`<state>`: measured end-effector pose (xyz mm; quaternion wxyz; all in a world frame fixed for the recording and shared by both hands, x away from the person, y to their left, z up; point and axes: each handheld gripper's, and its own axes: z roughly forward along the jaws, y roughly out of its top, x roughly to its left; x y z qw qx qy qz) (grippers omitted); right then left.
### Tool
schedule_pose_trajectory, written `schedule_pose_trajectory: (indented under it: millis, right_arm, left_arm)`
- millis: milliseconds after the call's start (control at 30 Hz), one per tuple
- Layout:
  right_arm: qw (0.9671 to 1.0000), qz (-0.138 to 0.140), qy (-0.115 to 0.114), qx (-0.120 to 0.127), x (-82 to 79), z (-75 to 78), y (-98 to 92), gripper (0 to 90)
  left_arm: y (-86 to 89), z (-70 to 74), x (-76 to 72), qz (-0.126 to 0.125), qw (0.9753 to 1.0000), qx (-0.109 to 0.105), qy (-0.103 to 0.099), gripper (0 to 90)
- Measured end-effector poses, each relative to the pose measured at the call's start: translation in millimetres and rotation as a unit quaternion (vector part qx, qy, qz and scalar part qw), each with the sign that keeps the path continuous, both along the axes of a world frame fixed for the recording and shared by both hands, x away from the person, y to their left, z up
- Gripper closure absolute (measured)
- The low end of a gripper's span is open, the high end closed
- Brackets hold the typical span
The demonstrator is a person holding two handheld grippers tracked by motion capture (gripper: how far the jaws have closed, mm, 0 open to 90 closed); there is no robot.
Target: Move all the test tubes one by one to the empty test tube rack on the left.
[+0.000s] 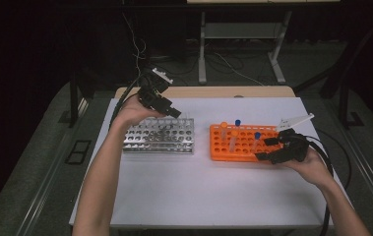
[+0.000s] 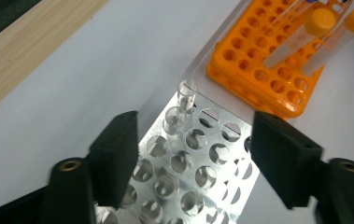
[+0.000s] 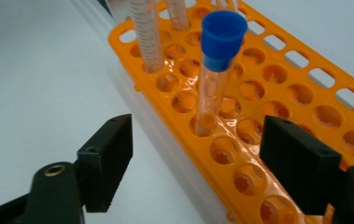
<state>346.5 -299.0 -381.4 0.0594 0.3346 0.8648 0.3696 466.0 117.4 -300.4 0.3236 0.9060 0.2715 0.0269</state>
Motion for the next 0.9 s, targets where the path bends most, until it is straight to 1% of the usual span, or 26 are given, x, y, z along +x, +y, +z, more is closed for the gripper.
schedule_pose_trajectory:
  millis: [33,100,167,233,267,333,400,467,533,600,700,733,800,900]
  right_arm:
    - [1.0,-0.001,0.0,-0.003,1.3,-1.2,0.5,29.3]
    - [1.0,-0.003,-0.001,-0.005,3.7,-3.1,1.3,32.1]
    - [0.9999,-0.006,-0.004,-0.008,6.0,-4.8,2.3,35.5]
    - [0.9999,-0.006,-0.005,-0.009,8.3,-6.6,3.7,37.8]
    - [0.9999,-0.006,-0.004,-0.009,9.4,-7.4,4.4,39.3]
    - [0.9999,-0.004,-0.004,-0.008,11.5,-9.0,5.6,42.7]
    - [0.9999,-0.004,-0.006,-0.008,13.1,-10.4,7.6,46.1]
    - [0.9999,-0.002,-0.007,-0.011,14.8,-11.8,9.8,50.1]
    - [0.9999,-0.002,-0.01,-0.013,16.2,-13.6,11.8,54.3]
    - [0.9998,0.001,-0.012,-0.017,17.1,-14.9,13.6,61.4]
    - [0.9996,0.006,-0.015,-0.023,17.4,-16.7,16.4,73.6]
    - [0.9996,0.008,-0.014,-0.023,17.3,-16.8,17.0,75.3]
    - [0.9994,0.011,-0.021,-0.027,16.6,-15.7,18.4,75.5]
    - [0.9992,0.009,-0.029,-0.025,15.4,-11.2,18.4,75.7]
  left_arm:
    - [2.3,0.9,-2.7,0.002,1.0,-0.005,0.0,27.9]
    - [7.3,2.3,-7.3,0.0,0.9999,-0.012,0.004,23.3]
    - [11.2,3.1,-12.1,0.003,0.9999,-0.015,0.007,19.3]
    - [15.2,4.1,-16.7,0.008,0.9997,-0.02,0.008,12.3]
    - [17.1,4.7,-19.2,0.011,0.9996,-0.026,0.006,11.3]
    - [20.2,5.9,-24.1,0.015,0.9994,-0.031,0.004,6.1]
    - [22.2,6.6,-29.2,0.016,0.9994,-0.031,-0.001,1.8]
    - [23.2,7.2,-34.0,0.015,0.9995,-0.026,-0.005,0.0]
    - [24.4,7.6,-38.8,0.015,0.9995,-0.027,-0.009,0.0]
    - [26.1,7.5,-42.6,0.014,0.9994,-0.03,-0.01,0.0]
    - [28.5,5.7,-46.5,0.015,0.9995,-0.026,-0.01,0.0]
    - [29.3,5.0,-47.7,0.014,0.9995,-0.025,-0.01,0.0]
    - [30.3,4.0,-49.9,0.014,0.9996,-0.023,-0.011,0.0]
    - [30.4,3.3,-52.8,0.012,0.9996,-0.024,-0.012,0.0]
